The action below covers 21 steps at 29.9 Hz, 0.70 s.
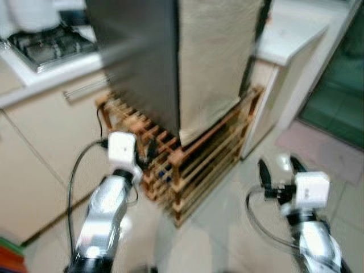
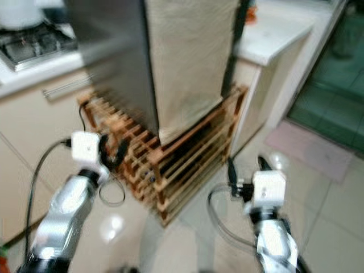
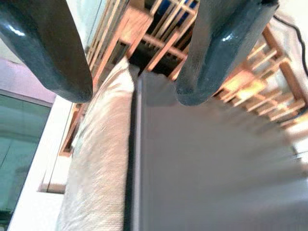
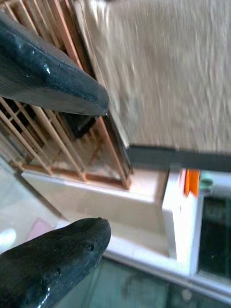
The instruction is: Restocking fridge
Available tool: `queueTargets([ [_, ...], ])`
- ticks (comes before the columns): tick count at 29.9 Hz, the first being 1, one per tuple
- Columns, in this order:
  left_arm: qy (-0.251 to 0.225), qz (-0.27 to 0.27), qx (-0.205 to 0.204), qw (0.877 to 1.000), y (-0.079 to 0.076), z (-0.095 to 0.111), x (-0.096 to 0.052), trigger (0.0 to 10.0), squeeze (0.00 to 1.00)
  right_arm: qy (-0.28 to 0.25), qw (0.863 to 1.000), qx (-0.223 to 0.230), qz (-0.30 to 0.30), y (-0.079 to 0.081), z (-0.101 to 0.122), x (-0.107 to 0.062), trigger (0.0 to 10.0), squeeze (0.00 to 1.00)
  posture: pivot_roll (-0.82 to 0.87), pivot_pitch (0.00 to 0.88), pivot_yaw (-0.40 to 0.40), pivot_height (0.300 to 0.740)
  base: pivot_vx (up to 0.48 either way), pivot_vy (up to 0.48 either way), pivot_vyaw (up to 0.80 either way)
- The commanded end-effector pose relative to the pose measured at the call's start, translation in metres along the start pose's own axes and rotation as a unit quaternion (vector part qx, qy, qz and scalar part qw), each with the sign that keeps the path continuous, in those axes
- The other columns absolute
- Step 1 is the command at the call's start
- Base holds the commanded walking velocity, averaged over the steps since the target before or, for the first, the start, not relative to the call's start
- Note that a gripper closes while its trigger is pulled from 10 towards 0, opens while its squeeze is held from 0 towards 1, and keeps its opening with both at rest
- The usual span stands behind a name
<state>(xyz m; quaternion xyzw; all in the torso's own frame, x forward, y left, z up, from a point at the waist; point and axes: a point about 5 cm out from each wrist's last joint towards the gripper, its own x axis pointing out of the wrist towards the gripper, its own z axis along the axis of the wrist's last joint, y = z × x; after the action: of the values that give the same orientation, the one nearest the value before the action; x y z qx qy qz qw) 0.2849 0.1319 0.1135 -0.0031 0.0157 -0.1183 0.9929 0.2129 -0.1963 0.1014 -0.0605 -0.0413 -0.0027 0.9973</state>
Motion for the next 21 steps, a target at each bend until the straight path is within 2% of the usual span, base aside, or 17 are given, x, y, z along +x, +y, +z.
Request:
queueTargets([
  [1, -0.002, 0.008, 0.016, 1.0, 0.007, 0.003, -0.001, 10.0, 0.0, 0.008, 1.0, 0.01, 0.016, 0.007, -0.002, 0.0, 10.0, 0.0, -0.15, 0.028, 0.049, 0.724, 0.0, 0.0, 0.0],
  [4, -0.019, -0.011, 0.013, 1.0, 0.001, 0.009, 0.0, 10.0, 0.0, 0.005, 1.0, 0.007, 0.021, 0.007, -0.002, 0.001, 10.0, 0.0, -0.15, 0.028, 0.049, 0.724, 0.112, 0.0, 0.0],
  [13, -0.029, -0.026, 0.033, 0.999, -0.006, 0.016, 0.007, 10.0, 0.0, 0.002, 1.0, 0.007, 0.026, 0.008, -0.006, 0.005, 10.0, 0.0, -0.15, 0.025, 0.052, 0.724, 0.477, 0.0, 0.0],
  [21, -0.039, -0.037, 0.026, 0.998, -0.009, 0.02, 0.008, 10.0, 0.0, 0.002, 1.0, 0.007, 0.026, 0.008, -0.009, 0.006, 10.0, 0.0, -0.15, 0.023, 0.055, 0.724, 0.48, 0.0, 0.0],
])
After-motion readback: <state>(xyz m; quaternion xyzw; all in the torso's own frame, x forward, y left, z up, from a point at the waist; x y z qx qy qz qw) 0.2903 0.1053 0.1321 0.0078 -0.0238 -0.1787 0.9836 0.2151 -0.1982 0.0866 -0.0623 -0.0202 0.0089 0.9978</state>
